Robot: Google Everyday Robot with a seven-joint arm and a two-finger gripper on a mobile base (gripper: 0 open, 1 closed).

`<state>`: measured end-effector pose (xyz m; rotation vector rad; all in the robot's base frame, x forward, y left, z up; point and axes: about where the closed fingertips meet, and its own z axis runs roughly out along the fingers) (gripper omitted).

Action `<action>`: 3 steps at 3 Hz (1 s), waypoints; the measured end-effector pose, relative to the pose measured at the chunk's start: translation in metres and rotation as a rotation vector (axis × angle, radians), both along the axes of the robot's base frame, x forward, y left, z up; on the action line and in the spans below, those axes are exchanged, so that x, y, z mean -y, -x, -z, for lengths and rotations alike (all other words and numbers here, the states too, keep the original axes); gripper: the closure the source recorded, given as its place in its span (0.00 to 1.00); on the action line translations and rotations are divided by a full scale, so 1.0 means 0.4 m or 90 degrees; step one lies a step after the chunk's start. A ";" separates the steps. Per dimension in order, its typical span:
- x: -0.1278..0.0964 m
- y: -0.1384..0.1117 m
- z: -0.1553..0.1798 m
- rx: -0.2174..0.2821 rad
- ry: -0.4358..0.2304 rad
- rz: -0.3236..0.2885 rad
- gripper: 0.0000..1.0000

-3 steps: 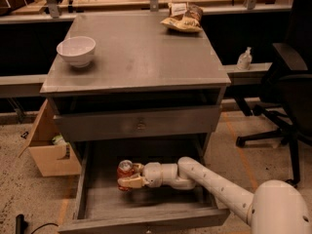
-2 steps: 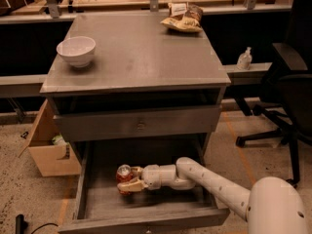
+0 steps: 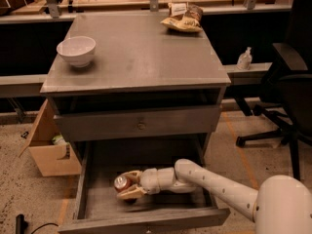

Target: Place coke can into middle drawer

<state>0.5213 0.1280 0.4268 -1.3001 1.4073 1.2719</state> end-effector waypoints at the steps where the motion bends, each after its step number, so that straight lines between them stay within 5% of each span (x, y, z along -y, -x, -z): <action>1: 0.009 0.004 0.004 0.008 0.004 0.011 0.00; 3: 0.116 -0.044 -0.093 0.023 0.054 0.078 0.00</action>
Offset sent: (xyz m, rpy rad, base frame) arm 0.0227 -0.0506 0.0251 -0.0595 -0.0423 -0.1132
